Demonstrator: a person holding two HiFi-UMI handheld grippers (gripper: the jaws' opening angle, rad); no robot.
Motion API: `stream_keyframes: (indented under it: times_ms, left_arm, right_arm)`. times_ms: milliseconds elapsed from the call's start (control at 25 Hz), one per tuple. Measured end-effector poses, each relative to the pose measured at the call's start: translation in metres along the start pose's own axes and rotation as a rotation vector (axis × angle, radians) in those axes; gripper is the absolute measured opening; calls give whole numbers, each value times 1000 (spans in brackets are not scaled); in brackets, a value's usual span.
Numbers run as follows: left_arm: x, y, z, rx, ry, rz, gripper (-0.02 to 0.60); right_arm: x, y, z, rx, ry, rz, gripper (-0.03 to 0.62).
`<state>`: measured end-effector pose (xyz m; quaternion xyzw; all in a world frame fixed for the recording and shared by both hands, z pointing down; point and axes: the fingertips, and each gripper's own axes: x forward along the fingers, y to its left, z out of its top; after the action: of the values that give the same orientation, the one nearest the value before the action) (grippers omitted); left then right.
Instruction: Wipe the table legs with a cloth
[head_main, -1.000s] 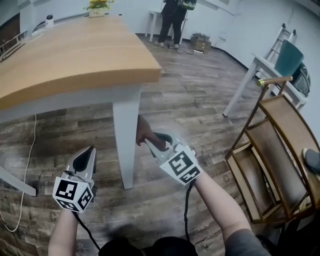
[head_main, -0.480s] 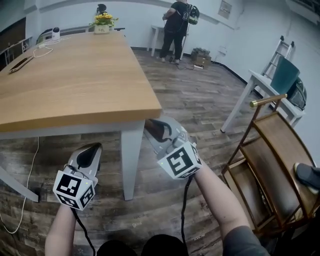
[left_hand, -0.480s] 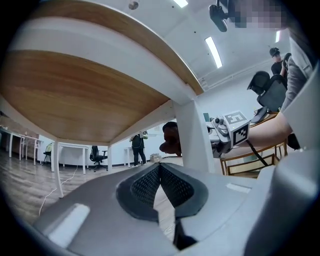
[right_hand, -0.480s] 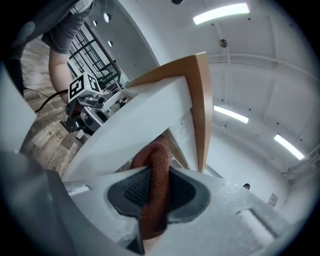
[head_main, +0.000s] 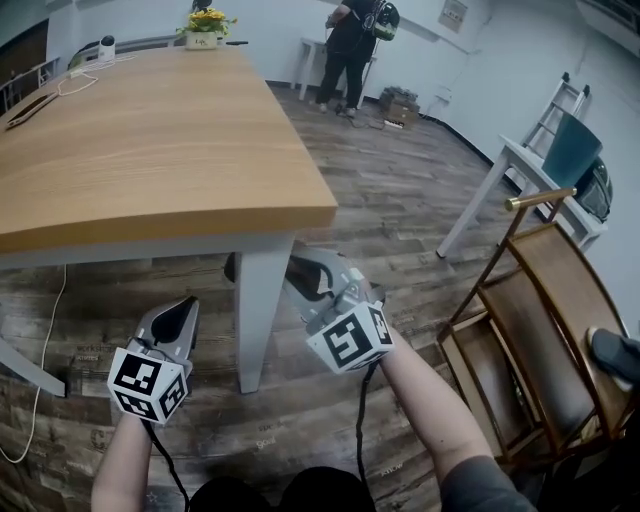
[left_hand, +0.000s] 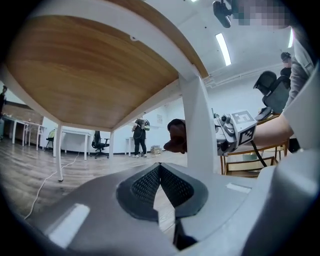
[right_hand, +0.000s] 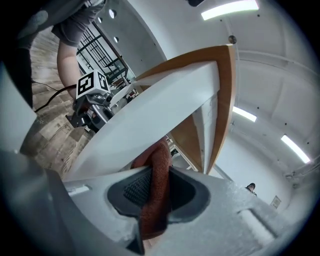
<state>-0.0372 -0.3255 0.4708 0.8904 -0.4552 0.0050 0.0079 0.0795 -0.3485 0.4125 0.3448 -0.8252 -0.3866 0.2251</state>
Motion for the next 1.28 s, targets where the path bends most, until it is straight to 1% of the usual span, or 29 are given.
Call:
stream_keyframes:
  times_ms: [280, 440, 560, 680, 880, 1080, 1160, 1280]
  left_arm:
    - [-6, -4, -69, -46, 76, 22, 20]
    - [-11, -9, -110, -62, 126, 29, 20]
    - [-16, -12, -144, -79, 169, 38, 20]
    - [-20, -15, -174, -106, 206, 47, 20]
    - [-25, -25, -214, -114, 238, 36, 20]
    - [-30, -26, -253, -152, 266, 62, 20]
    - [-32, -30, -268, -170, 282, 65, 20]
    - [-36, -34, -289, -185, 309, 71, 20]
  right_arm:
    - [1, 72, -56, 52, 63, 77, 66]
    - [3, 123, -95, 114, 124, 139, 66]
    - [5, 159, -121, 192, 171, 190, 65]
    - [9, 190, -144, 224, 218, 221, 66]
    - [11, 233, -177, 274, 284, 246, 64]
    - [19, 274, -201, 368, 341, 251, 64]
    - [20, 289, -210, 379, 359, 269, 66]
    - [23, 308, -223, 361, 378, 301, 64]
